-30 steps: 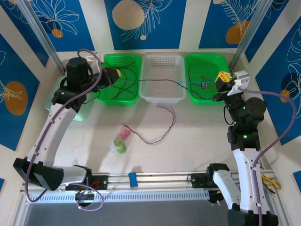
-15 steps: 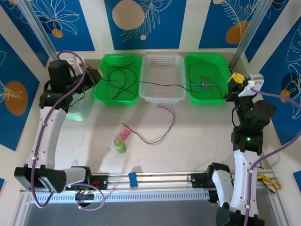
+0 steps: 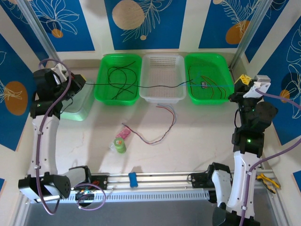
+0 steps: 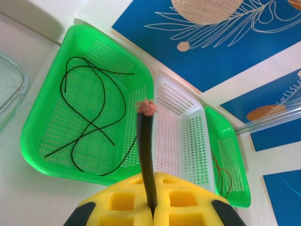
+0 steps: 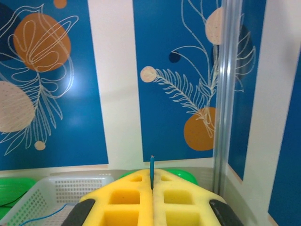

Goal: Untangle the cables

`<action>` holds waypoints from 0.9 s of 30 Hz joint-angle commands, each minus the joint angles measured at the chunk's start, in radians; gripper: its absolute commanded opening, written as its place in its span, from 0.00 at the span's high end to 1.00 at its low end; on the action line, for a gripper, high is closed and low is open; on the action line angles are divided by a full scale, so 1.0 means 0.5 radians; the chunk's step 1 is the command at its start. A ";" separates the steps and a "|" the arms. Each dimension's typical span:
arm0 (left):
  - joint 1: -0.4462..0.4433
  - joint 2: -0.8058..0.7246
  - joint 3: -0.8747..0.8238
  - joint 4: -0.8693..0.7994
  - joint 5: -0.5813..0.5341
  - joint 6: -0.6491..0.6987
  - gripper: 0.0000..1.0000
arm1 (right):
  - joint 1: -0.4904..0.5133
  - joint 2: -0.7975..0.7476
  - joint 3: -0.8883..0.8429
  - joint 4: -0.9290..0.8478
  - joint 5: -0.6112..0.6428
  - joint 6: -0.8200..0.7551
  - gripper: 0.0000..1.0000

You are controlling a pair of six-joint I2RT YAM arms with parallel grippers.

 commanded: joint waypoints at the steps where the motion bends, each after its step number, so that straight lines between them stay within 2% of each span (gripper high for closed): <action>1: 0.042 -0.071 -0.025 0.087 -0.066 -0.025 1.00 | -0.019 -0.052 -0.025 0.023 0.163 0.017 1.00; 7: 0.151 -0.085 -0.002 0.066 -0.029 -0.021 1.00 | -0.045 -0.088 -0.035 0.008 0.376 -0.012 1.00; 15: 0.328 -0.115 0.008 0.061 0.034 -0.028 1.00 | -0.066 -0.123 -0.070 0.013 0.483 -0.027 1.00; 18: 0.340 -0.136 -0.021 0.126 0.075 -0.090 1.00 | -0.073 -0.135 -0.079 0.015 0.470 -0.010 1.00; 23: 0.330 -0.146 -0.140 0.428 0.269 -0.385 1.00 | -0.071 -0.120 -0.069 0.042 0.318 0.016 1.00; 27: 0.295 -0.141 -0.128 0.583 0.313 -0.515 1.00 | -0.071 -0.111 -0.072 0.032 0.276 0.059 1.00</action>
